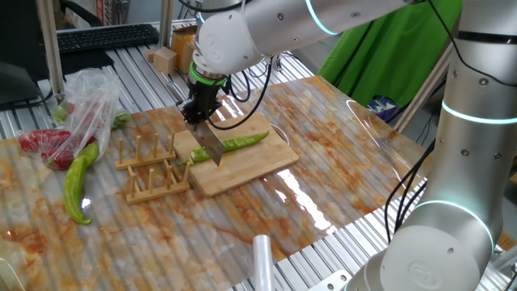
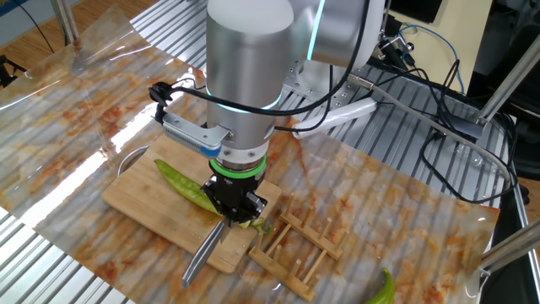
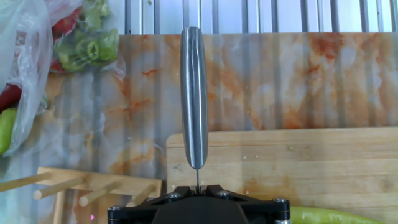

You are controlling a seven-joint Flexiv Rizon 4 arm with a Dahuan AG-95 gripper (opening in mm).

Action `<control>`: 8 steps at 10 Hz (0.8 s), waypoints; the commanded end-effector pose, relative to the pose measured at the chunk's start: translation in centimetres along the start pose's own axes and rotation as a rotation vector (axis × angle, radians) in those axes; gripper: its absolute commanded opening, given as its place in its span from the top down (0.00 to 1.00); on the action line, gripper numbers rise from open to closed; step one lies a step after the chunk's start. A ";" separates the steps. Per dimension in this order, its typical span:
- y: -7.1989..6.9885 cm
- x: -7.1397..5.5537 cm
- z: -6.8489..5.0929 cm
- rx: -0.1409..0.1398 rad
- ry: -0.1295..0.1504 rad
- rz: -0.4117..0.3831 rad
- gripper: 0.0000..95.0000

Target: Chop the chili peppers

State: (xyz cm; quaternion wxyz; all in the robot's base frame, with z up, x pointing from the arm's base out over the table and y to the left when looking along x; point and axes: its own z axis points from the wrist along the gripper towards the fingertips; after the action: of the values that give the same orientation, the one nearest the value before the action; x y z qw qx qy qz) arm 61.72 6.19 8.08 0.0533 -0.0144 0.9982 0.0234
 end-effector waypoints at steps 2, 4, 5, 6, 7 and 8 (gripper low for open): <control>0.3 -0.2 2.6 0.017 -0.005 -0.006 1.00; 0.4 -0.2 5.4 0.030 -0.028 0.000 1.00; 0.4 -0.3 5.6 0.030 -0.031 0.003 1.00; 0.4 -0.2 5.5 0.030 -0.024 0.008 1.00; 0.5 -0.1 5.2 0.021 -0.033 0.011 1.00; 0.6 -0.1 5.1 0.024 -0.034 0.016 1.00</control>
State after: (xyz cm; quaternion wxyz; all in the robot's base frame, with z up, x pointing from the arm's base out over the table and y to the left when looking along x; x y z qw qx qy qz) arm 62.18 6.97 3.73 0.0674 -0.0055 0.9976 0.0175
